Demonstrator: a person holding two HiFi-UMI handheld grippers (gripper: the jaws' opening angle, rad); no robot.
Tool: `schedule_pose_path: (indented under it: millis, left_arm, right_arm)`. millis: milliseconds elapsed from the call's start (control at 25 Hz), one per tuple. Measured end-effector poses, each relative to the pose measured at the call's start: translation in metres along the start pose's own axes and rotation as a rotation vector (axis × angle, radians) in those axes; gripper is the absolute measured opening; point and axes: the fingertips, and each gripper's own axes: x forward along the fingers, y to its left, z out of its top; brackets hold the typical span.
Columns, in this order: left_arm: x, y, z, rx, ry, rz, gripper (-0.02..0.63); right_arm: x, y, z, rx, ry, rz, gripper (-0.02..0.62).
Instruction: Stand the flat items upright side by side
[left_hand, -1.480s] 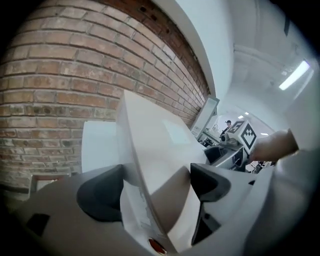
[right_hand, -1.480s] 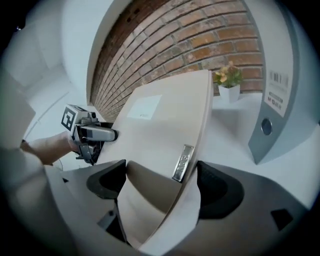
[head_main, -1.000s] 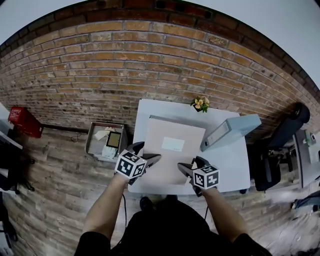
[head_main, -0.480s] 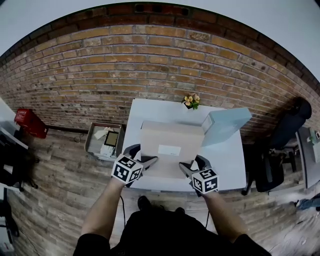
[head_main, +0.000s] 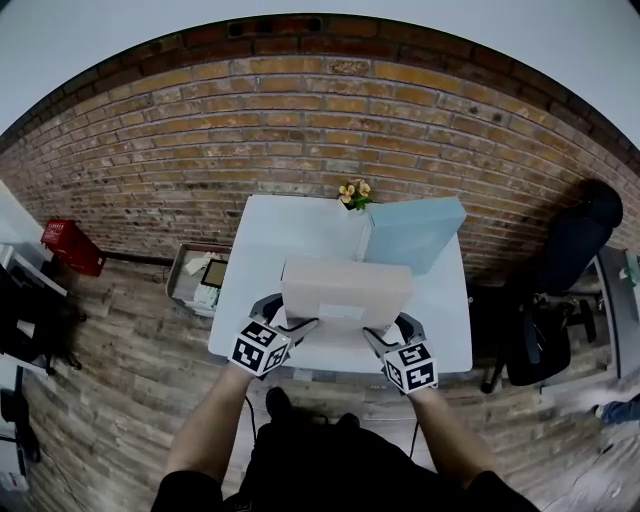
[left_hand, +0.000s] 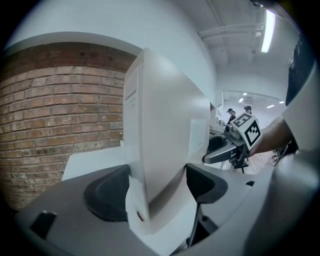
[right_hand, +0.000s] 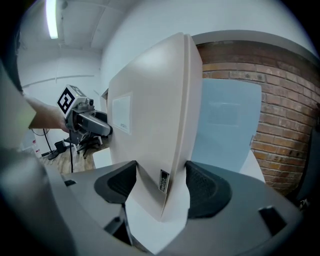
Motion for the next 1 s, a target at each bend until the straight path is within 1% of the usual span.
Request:
schedule_pose_path:
  millis: [200, 320, 440, 600, 760, 880, 1000]
  left_arm:
    - [0.025, -0.034, 0.013, 0.032, -0.005, 0.006, 0.374]
    - [0.040, -0.046, 0.020, 0.040, -0.005, 0.004, 0.374]
    - [0.055, -0.049, 0.025, 0.041, -0.003, -0.006, 0.374]
    - [0.077, -0.053, 0.031, 0.042, -0.007, -0.046, 0.374]
    - [0.094, -0.053, 0.045, 0.053, -0.021, -0.074, 0.374]
    - [0.107, -0.054, 0.052, 0.055, -0.021, -0.064, 0.374]
    - [0.120, -0.055, 0.052, 0.039, -0.011, -0.032, 0.374]
  right_arm:
    - [-0.023, -0.034, -0.016, -0.016, 0.001, -0.039, 0.311]
    - [-0.029, -0.053, -0.020, -0.028, 0.011, -0.065, 0.311]
    - [-0.029, -0.070, -0.021, -0.031, 0.020, -0.086, 0.311]
    - [-0.028, -0.096, -0.021, -0.049, 0.048, -0.132, 0.311]
    - [-0.025, -0.119, -0.015, -0.062, 0.072, -0.169, 0.311]
    - [-0.023, -0.134, -0.013, -0.068, 0.087, -0.178, 0.311]
    - [-0.021, -0.147, -0.012, -0.078, 0.085, -0.157, 0.313]
